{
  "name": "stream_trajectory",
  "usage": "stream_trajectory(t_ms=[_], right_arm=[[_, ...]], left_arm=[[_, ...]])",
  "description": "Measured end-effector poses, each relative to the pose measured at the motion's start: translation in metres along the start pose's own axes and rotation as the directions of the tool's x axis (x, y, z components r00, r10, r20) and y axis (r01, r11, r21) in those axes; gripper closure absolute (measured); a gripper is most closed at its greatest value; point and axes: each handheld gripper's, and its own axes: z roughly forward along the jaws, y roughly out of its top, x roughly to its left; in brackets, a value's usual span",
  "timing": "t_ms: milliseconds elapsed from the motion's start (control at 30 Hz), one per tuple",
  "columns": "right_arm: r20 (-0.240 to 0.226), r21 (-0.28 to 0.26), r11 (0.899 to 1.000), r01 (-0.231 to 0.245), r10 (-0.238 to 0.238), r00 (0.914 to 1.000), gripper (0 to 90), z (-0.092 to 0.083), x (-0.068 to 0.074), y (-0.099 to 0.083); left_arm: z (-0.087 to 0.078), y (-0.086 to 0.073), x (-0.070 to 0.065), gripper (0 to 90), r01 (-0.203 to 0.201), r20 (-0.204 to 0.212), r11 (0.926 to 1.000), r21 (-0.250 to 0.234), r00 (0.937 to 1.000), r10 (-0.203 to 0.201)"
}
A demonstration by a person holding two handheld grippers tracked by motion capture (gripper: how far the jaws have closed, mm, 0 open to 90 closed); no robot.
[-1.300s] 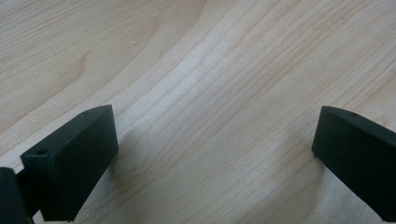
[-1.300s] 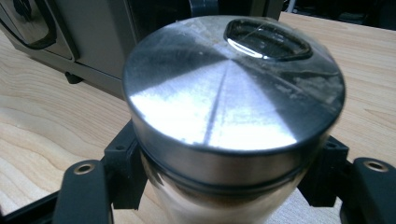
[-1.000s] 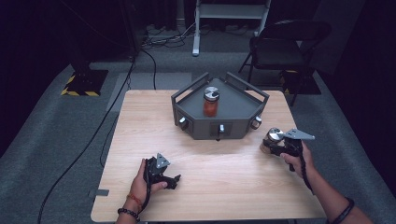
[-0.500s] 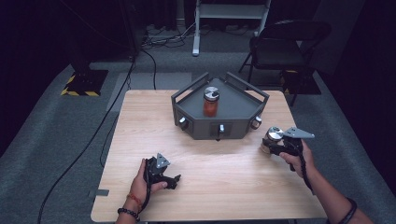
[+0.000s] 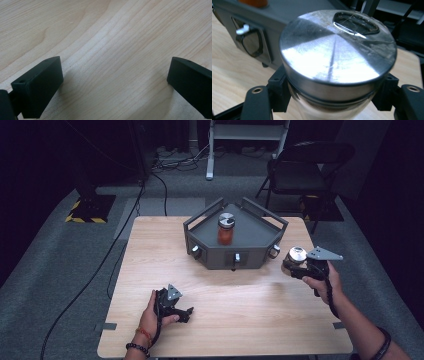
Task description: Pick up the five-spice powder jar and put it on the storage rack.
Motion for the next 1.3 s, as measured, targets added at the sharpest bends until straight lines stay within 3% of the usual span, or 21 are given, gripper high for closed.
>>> stream_trajectory(t_ms=[333, 700, 1300], right_arm=[[0.031, -0.017, 1.0, 0.013, -0.013, 0.9994, 30.8, -0.004, 0.008, 0.034], [0.026, -0.058, 0.998, 0.023, -0.021, 0.9994, 30.8, 0.004, 0.015, 0.068], [0.005, -0.12, 0.993, 0.003, -0.002, 1.0, 30.8, 0.031, 0.025, 0.095]], left_arm=[[0.0, 0.0, 0.0, 0.2, 0.0, 0.0, 1.0, 0.0, 1.0, 0.0], [0.0, 0.0, 0.0, 0.3, 0.0, 0.0, 1.0, 0.0, 1.0, 0.0], [0.0, 0.0, 0.0, 0.2, 0.0, 0.0, 1.0, 0.0, 1.0, 0.0]])
